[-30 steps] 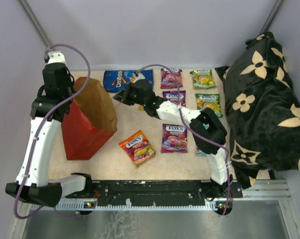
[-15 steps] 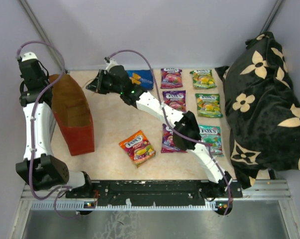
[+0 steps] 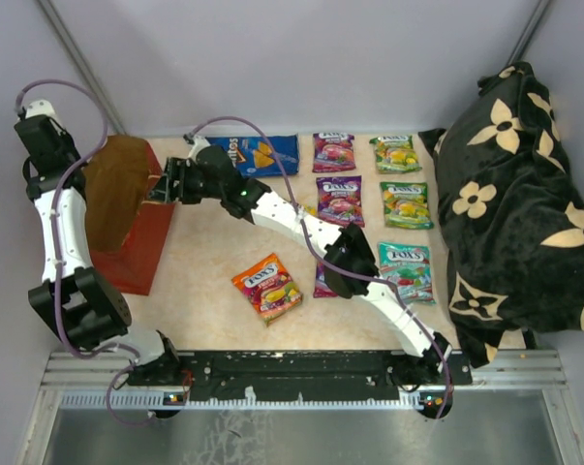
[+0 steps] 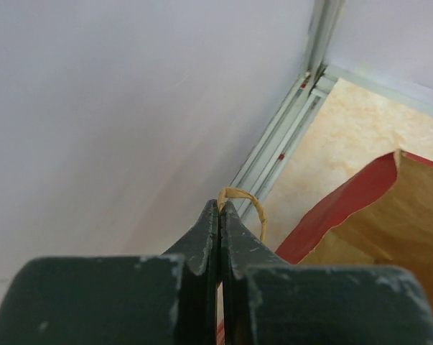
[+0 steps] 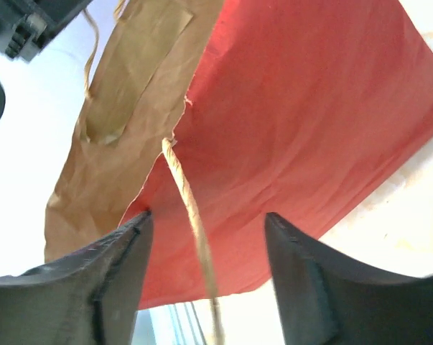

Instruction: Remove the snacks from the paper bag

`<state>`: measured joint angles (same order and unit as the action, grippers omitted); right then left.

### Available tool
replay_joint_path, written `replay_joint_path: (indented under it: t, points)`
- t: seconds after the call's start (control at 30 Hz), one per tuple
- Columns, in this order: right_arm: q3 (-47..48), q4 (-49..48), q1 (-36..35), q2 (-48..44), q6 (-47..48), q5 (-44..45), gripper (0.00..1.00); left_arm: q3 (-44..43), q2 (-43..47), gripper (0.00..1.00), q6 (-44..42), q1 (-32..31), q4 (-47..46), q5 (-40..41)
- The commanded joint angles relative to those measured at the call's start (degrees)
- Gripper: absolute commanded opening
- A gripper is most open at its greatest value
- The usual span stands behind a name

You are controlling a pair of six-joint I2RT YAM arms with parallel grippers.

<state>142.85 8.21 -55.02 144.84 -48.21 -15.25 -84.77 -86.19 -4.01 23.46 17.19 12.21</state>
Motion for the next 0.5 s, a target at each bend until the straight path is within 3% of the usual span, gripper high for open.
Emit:
replay_joint_path:
  t: [0.0, 0.03, 0.07, 0.27, 0.47]
  points:
    - [3.67, -5.08, 0.08, -2.53, 2.52, -3.6, 0.78, -4.04, -2.39, 0.0, -1.28, -0.18, -3.07, -5.01]
    - [3.68, -5.19, 0.14, -3.21, 3.15, -4.42, 0.95, -4.94, -2.94, 0.0, -1.3, -0.17, -2.52, -5.19]
    - [3.63, -5.36, 0.25, -4.47, 3.96, -5.46, 0.99, -5.6, -3.23, 0.0, -1.05, -0.15, -2.17, -5.39]
    - [0.59, -4.24, 1.38, -14.36, 9.49, -6.22, 0.99, -6.71, -4.08, 0.0, -0.21, -0.17, -1.17, -3.69]
    - [-0.34, 3.38, 2.56, -23.24, 19.2, -2.31, 0.99, -8.05, -5.9, 0.0, 2.45, 1.05, 1.18, -2.72]
